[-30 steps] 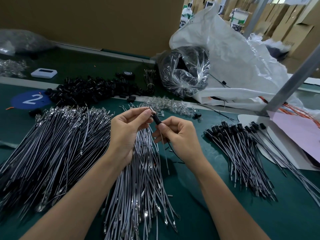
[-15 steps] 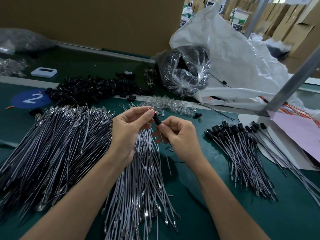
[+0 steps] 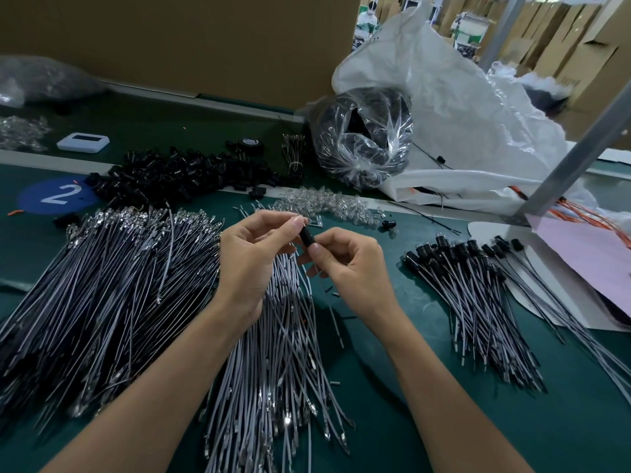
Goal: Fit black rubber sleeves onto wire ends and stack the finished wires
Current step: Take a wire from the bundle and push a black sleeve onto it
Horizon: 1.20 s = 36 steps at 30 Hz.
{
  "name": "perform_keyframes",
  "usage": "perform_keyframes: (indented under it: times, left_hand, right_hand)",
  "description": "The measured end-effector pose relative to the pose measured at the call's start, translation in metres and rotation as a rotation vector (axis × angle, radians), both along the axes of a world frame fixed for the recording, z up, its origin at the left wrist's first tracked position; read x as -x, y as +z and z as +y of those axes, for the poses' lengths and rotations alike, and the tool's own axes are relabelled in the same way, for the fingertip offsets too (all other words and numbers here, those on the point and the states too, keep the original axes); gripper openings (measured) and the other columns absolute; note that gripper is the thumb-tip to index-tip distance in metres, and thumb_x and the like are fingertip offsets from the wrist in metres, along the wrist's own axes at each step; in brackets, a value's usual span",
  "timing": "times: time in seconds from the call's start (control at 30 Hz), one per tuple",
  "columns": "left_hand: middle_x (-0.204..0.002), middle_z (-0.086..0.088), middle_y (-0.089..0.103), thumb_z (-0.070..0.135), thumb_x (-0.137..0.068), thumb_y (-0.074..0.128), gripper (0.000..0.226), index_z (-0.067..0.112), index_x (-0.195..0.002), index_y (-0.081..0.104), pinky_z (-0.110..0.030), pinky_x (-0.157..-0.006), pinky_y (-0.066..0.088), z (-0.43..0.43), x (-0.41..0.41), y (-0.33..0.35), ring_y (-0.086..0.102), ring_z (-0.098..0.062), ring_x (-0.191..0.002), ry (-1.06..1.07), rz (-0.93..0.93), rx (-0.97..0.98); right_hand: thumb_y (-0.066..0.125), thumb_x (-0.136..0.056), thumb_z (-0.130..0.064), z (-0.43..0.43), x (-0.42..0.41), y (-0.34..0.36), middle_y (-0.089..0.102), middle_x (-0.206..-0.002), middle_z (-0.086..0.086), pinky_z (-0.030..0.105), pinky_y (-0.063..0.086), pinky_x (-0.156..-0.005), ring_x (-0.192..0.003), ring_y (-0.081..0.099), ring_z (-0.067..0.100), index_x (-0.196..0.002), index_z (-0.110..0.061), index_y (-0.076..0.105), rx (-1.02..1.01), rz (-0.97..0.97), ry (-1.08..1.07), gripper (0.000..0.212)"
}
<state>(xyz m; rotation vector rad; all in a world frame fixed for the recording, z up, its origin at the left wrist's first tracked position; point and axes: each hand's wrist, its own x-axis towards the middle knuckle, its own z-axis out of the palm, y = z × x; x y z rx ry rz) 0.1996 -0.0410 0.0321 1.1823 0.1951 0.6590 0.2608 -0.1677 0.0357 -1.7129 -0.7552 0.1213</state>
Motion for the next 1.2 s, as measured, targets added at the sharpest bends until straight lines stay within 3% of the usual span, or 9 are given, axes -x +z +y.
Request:
perform_keyframes:
  times: [0.1,0.27,0.37,0.47,0.57,0.73,0.87,1.0,1.2]
  left_hand:
    - [-0.087,-0.005,0.074,0.009,-0.081,0.075,0.012,0.020,-0.076,0.076,-0.026,-0.071,0.054,0.001,0.000,-0.002,0.068,-0.016,-0.080,0.008,-0.020,-0.023]
    - [-0.094,-0.008,0.075,0.011,-0.080,0.074,0.010,0.020,-0.074,0.075,-0.042,-0.082,0.053,0.000,0.001,-0.004,0.068,-0.023,-0.087,-0.023,-0.021,0.007]
    - [-0.096,-0.007,0.075,0.022,-0.077,0.077,0.009,0.022,-0.086,0.076,-0.035,-0.077,0.055,-0.001,0.001,-0.003,0.068,-0.019,-0.086,-0.068,-0.016,0.003]
    - [-0.100,-0.007,0.076,0.025,-0.070,0.076,0.040,0.015,-0.109,0.071,-0.024,-0.073,0.056,-0.007,-0.001,-0.004,0.071,-0.016,-0.087,-0.176,0.042,-0.046]
    - [-0.093,-0.014,0.076,0.021,-0.073,0.074,0.031,0.010,-0.102,0.076,-0.029,-0.074,0.059,-0.011,-0.002,-0.004,0.068,-0.019,-0.081,-0.174,0.068,-0.085]
    - [-0.089,-0.010,0.077,0.016,-0.076,0.071,0.017,0.011,-0.091,0.077,-0.032,-0.070,0.060,-0.010,0.001,0.000,0.069,-0.023,-0.080,-0.124,-0.022,-0.025]
    - [-0.081,-0.004,0.077,0.008,-0.077,0.070,0.012,0.012,-0.086,0.076,-0.024,-0.063,0.057,-0.013,0.001,0.005,0.066,-0.024,-0.071,-0.077,-0.105,-0.072]
    - [-0.079,-0.002,0.077,0.000,-0.085,0.066,0.014,0.011,-0.087,0.074,-0.018,-0.060,0.056,-0.013,0.001,0.007,0.067,-0.014,-0.066,-0.041,-0.128,-0.083]
    - [-0.082,-0.003,0.077,0.012,-0.083,0.068,0.009,0.013,-0.088,0.076,-0.020,-0.063,0.058,-0.013,0.001,0.009,0.071,-0.012,-0.072,-0.016,-0.094,-0.075]
  right_hand:
    - [0.064,-0.092,-0.002,0.001,0.001,-0.001,0.074,-0.075,0.004,0.018,0.050,-0.062,-0.065,0.070,0.017,-0.086,-0.013,0.069,-0.030,0.000,-0.005,0.013]
    - [0.062,-0.093,-0.003,0.003,0.003,-0.004,0.072,-0.072,-0.003,0.014,0.048,-0.060,-0.063,0.069,0.010,-0.084,-0.017,0.066,-0.042,-0.001,0.008,0.018]
    - [0.060,-0.095,-0.005,0.004,0.001,-0.007,0.070,-0.068,-0.001,0.020,0.049,-0.061,-0.062,0.067,0.013,-0.081,-0.013,0.064,-0.055,-0.018,-0.025,0.016]
    - [0.058,-0.096,-0.005,0.005,0.000,-0.008,0.066,-0.066,0.000,0.023,0.051,-0.059,-0.058,0.063,0.011,-0.077,-0.010,0.060,-0.104,-0.010,-0.042,0.019]
    - [0.057,-0.095,0.000,0.005,0.000,-0.008,0.066,-0.076,-0.005,0.020,0.050,-0.057,-0.058,0.062,0.008,-0.075,-0.012,0.059,-0.145,-0.011,-0.044,0.023]
    - [0.059,-0.095,-0.005,0.007,0.001,-0.008,0.065,-0.066,-0.002,0.033,0.052,-0.059,-0.058,0.062,0.015,-0.074,-0.002,0.057,-0.146,-0.017,-0.019,0.021]
    - [0.058,-0.095,-0.003,0.008,0.004,-0.007,0.064,-0.065,-0.002,0.027,0.050,-0.060,-0.059,0.061,0.011,-0.076,-0.003,0.056,-0.169,-0.002,0.030,0.020]
    - [0.057,-0.093,0.000,0.010,0.007,-0.006,0.064,-0.064,-0.002,0.024,0.050,-0.060,-0.060,0.061,0.011,-0.079,-0.006,0.060,-0.199,0.002,0.055,0.016]
    - [0.059,-0.092,-0.004,0.012,0.008,-0.008,0.065,-0.065,-0.003,0.024,0.050,-0.061,-0.061,0.063,0.014,-0.080,-0.009,0.062,-0.231,0.011,0.065,0.013]
